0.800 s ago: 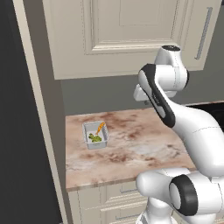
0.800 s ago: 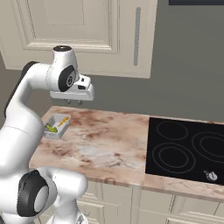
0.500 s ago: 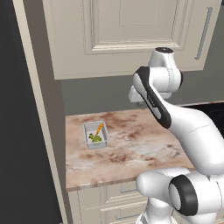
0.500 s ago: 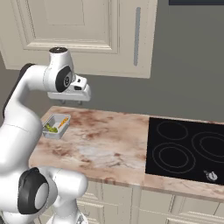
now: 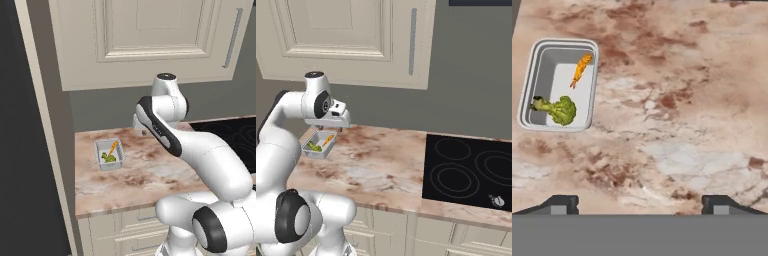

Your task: Place the tupperware on the top shelf of the fridge. Make space for the tupperware among the existing items by rearranging them on the shelves if needed. Close the fridge door when finished.

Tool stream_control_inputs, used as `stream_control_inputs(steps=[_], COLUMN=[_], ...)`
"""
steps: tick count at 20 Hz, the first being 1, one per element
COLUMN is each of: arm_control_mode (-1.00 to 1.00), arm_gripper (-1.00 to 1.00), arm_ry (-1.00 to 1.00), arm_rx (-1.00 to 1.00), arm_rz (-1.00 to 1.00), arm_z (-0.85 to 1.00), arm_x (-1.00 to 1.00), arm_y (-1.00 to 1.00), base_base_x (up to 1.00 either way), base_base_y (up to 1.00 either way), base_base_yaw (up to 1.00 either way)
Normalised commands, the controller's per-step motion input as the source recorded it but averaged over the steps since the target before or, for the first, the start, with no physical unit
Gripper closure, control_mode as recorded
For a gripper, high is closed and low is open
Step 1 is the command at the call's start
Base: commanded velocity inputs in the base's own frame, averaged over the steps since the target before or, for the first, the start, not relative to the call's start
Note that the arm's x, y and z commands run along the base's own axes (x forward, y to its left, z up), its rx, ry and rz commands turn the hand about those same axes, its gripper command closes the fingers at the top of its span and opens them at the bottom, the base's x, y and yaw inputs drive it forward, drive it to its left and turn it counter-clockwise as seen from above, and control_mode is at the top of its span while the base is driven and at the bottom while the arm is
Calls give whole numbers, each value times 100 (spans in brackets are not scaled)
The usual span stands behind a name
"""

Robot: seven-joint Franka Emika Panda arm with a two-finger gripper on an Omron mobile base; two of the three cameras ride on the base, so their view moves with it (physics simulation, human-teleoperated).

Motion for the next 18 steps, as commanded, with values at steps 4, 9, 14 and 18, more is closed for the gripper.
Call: stream_control_inputs(steps=[4,9,14,18], arm_control_mode=[-100,-100,-100,-100], arm_gripper=[-100,-100,-100,-100], arm_ry=[-4,-5,-9,-6], arm_rx=[0,2,3,0], arm_rz=[0,0,-1,-4], arm_z=[-85,-54,-11,-10], arm_x=[6,13,20,34], arm_y=[47,41,41,35], base_base_x=[0,0,0,0], base_base_y=[0,0,0,0], base_base_yaw=[0,0,0,0])
